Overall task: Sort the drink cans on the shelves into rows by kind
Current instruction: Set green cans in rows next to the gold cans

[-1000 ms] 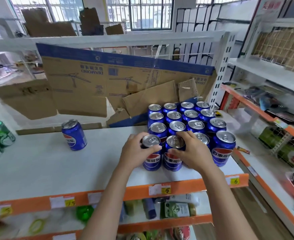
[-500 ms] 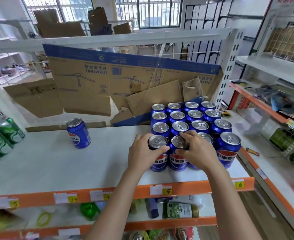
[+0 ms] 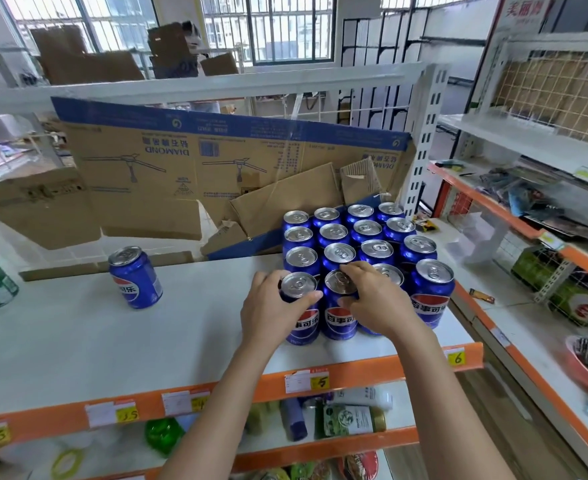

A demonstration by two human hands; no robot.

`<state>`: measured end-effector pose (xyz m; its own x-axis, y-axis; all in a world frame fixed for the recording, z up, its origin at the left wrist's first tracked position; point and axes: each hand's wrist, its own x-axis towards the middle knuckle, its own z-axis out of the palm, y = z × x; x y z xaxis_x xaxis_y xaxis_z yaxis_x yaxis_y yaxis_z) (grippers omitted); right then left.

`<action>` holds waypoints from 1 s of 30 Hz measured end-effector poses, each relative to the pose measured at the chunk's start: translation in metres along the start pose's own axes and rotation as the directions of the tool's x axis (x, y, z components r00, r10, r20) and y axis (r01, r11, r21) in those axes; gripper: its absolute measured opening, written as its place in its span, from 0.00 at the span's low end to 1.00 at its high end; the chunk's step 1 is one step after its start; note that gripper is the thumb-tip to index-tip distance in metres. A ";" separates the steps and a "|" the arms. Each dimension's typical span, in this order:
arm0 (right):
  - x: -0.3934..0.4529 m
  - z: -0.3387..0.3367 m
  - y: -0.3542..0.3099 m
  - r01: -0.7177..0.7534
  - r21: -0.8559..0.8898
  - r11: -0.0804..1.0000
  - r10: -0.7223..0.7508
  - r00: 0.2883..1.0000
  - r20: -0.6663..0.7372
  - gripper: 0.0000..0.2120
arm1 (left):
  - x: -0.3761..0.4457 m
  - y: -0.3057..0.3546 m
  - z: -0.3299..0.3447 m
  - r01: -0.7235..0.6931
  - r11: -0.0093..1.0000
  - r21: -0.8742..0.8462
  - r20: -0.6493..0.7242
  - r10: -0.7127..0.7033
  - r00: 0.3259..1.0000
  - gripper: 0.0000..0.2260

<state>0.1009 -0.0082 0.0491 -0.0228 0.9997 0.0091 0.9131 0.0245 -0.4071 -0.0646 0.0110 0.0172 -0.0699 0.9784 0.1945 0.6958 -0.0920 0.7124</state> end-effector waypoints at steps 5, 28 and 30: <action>-0.002 -0.001 -0.011 -0.043 -0.121 0.992 0.041 0.999 -0.018 0.23 | 0.001 -0.004 -0.003 -0.026 1.000 0.003 0.040 0.026 0.999 0.25; 0.106 0.092 -0.205 0.562 -0.143 0.815 -0.480 0.792 0.377 0.25 | 0.112 -0.195 -0.183 0.342 0.935 -0.096 0.121 -0.330 0.936 0.40; 0.113 0.090 -0.203 0.520 -0.111 0.847 -0.456 0.818 0.350 0.25 | 0.114 -0.199 -0.178 0.323 0.937 -0.133 0.103 -0.311 0.945 0.32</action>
<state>-0.1236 0.0996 0.0507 -0.5777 0.8064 -0.1261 0.8068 0.5407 -0.2382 -0.3382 0.1076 0.0170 -0.2090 0.9721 -0.1068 0.5344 0.2050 0.8200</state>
